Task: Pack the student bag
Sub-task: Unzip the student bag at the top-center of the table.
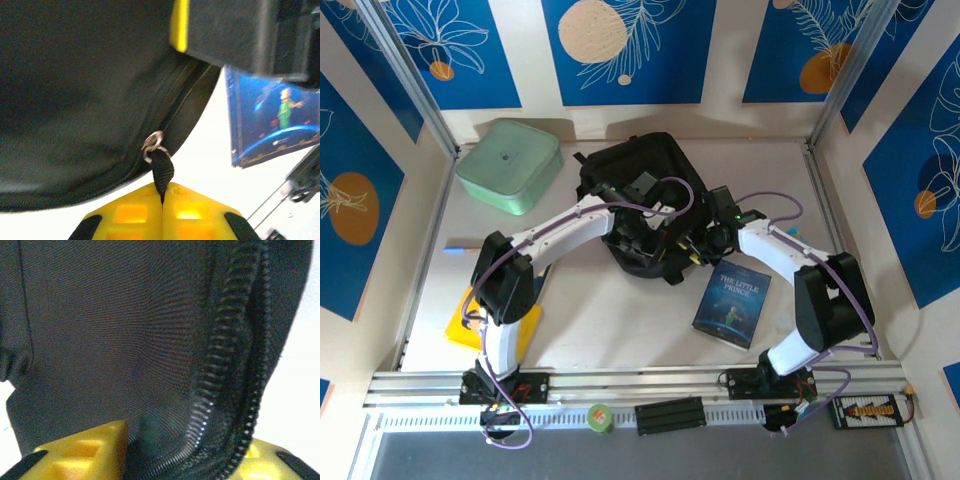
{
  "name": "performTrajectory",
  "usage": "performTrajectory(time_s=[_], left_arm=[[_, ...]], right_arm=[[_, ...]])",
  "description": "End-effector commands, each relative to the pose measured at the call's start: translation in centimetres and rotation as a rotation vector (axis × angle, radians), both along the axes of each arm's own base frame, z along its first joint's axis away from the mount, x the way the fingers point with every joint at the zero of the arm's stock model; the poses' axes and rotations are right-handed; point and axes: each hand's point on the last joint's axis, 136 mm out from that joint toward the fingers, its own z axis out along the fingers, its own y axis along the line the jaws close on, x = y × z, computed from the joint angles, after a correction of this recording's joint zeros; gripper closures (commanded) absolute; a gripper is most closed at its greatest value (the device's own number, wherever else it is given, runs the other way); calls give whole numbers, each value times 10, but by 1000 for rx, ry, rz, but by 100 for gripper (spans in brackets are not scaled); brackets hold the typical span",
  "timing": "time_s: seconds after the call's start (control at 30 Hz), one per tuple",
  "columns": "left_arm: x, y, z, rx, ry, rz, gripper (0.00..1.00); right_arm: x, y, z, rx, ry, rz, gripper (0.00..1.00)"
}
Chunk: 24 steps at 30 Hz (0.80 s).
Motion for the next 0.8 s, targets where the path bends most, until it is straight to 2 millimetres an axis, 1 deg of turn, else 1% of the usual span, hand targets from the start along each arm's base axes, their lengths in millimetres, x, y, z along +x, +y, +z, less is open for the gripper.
performTrajectory(time_s=[0.0,0.1,0.27,0.4,0.57,0.77], left_arm=[[-5,36,2,177,-20,-41,100],[-6,57,2,252,-18,-32,100],[-5,78,3,326,-30,-21,100],[-5,88,3,357,-28,-18,100],[0,101,-2,394,-25,-1,100],[5,108,-7,369,-6,23,100]], right_arm=[[-4,-9,-10,-101,14,0,66],[-10,-14,-19,-146,29,-7,67],[-13,-21,-25,-186,29,-28,72],[-13,-26,-24,-220,22,-33,75],[-14,-30,-24,-237,4,-43,80],[1,-27,-13,-219,-77,-15,91]])
